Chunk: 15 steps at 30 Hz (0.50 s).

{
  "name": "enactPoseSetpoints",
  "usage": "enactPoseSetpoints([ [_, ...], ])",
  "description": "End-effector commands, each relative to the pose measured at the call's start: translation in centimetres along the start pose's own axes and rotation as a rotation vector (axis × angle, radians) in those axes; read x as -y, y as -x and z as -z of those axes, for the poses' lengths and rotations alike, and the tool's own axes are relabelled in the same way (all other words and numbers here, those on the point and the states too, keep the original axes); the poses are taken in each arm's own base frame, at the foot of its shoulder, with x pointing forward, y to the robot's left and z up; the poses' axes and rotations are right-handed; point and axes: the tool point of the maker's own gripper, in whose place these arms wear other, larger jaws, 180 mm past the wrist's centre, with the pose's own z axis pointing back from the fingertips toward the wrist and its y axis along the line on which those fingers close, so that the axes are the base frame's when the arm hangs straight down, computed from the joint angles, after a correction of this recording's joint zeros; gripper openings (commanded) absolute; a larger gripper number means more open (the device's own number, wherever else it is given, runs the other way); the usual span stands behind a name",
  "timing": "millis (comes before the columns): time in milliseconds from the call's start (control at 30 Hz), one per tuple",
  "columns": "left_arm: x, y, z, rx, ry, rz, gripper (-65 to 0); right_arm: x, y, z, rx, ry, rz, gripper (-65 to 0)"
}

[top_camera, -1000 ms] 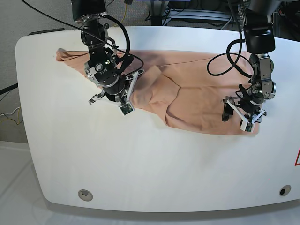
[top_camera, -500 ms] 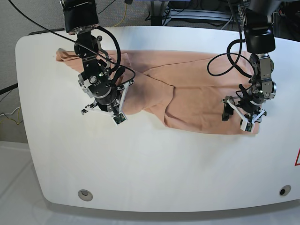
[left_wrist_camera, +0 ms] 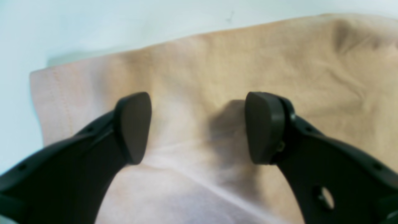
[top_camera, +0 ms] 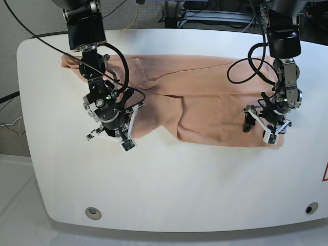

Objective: Fold the T-shirt properly
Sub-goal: 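Drag the pinched fabric with the right gripper back toward the hem, flattening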

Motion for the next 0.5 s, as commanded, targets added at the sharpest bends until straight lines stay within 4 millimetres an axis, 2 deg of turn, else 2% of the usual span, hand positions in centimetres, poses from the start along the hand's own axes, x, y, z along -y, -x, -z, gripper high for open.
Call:
enactPoseSetpoints([
  [0, -0.8, -0.7, -0.2, -0.002, -0.018, 0.023, -20.8, 2.0, -2.0, -0.3, 0.05, 0.042, -0.012, -65.0],
  [300, -1.7, -0.7, -0.6, -0.007, -0.032, 0.034, -20.8, 5.1, -2.0, 0.6, 0.048, 0.092, -0.037, -65.0],
  [467, -1.8, -0.7, -0.6, -0.007, -0.033, 0.035, -20.8, 6.4, -1.1, 1.1, 0.05, 0.11, -0.051, -65.0],
])
